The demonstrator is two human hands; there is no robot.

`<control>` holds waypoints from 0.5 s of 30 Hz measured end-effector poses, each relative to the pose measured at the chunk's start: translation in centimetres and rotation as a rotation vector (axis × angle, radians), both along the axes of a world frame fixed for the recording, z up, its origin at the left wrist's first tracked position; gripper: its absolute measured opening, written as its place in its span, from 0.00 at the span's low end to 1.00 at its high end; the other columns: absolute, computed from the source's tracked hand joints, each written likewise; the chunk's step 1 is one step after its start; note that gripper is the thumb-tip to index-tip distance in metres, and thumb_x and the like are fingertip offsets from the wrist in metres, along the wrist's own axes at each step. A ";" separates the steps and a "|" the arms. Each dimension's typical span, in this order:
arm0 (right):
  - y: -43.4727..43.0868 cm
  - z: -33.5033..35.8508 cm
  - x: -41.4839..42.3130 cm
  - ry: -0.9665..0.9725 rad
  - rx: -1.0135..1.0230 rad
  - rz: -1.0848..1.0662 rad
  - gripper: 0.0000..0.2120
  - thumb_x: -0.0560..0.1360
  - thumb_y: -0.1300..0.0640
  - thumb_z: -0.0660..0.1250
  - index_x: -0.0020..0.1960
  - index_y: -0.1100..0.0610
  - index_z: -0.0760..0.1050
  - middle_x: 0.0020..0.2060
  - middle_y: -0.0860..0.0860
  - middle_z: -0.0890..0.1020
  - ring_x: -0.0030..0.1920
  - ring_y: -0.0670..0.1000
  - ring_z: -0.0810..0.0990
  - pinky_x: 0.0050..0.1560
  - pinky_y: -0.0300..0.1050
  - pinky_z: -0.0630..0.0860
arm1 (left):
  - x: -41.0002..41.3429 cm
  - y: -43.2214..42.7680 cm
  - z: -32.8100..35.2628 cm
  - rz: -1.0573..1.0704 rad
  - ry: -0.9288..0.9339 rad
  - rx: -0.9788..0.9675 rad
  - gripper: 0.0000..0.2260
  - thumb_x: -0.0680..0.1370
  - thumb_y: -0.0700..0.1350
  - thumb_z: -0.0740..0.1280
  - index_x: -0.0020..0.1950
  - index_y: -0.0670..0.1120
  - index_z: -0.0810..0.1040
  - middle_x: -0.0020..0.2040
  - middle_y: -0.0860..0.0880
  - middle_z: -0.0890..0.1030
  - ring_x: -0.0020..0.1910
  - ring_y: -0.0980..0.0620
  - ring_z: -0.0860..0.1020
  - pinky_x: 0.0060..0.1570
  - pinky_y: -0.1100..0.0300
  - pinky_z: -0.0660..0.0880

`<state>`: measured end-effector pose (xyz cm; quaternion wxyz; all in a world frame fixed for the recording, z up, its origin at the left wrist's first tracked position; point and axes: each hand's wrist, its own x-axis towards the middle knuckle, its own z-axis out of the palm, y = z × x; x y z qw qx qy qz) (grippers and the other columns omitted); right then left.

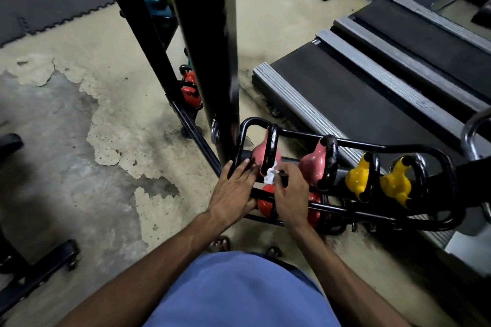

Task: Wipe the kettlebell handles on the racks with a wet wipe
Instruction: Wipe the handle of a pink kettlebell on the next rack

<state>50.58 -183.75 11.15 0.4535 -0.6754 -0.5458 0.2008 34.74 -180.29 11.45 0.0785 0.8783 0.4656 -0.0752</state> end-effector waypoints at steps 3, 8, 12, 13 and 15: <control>1.4 0.1 0.2 0.295 -0.152 -0.059 0.05 0.79 0.64 0.64 0.49 0.54 0.72 0.42 0.48 0.80 0.44 0.51 0.79 0.47 0.53 0.78 | 0.0 0.0 -0.1 0.019 -0.028 0.003 0.39 0.79 0.57 0.62 0.84 0.46 0.48 0.84 0.50 0.56 0.83 0.52 0.46 0.80 0.45 0.40; 5.7 1.9 1.1 0.873 -0.280 -0.114 0.04 0.79 0.67 0.65 0.48 0.60 0.74 0.39 0.56 0.82 0.36 0.55 0.80 0.33 0.47 0.78 | 0.5 -0.5 1.1 0.052 -0.108 0.029 0.39 0.80 0.57 0.63 0.84 0.44 0.50 0.83 0.48 0.58 0.83 0.53 0.52 0.80 0.49 0.40; 9.6 2.5 1.4 1.187 -0.405 -0.231 0.04 0.76 0.67 0.67 0.50 0.63 0.78 0.43 0.62 0.84 0.37 0.59 0.83 0.37 0.47 0.78 | 1.0 -0.5 2.0 0.043 -0.243 0.108 0.42 0.79 0.55 0.64 0.84 0.45 0.43 0.85 0.50 0.49 0.83 0.56 0.50 0.82 0.50 0.45; 10.6 2.7 1.5 1.253 -0.419 -0.240 0.09 0.75 0.67 0.66 0.53 0.68 0.79 0.46 0.65 0.85 0.39 0.61 0.85 0.40 0.48 0.79 | 1.2 -0.3 2.3 0.027 -0.262 0.117 0.42 0.79 0.55 0.64 0.84 0.46 0.43 0.85 0.50 0.47 0.83 0.56 0.47 0.82 0.50 0.46; 11.9 3.4 1.6 1.325 -0.451 -0.266 0.13 0.74 0.68 0.64 0.57 0.71 0.79 0.42 0.66 0.85 0.33 0.58 0.85 0.33 0.44 0.81 | 1.9 -0.1 3.0 -0.007 -0.270 0.114 0.40 0.79 0.53 0.64 0.85 0.47 0.45 0.85 0.50 0.45 0.83 0.56 0.45 0.82 0.50 0.46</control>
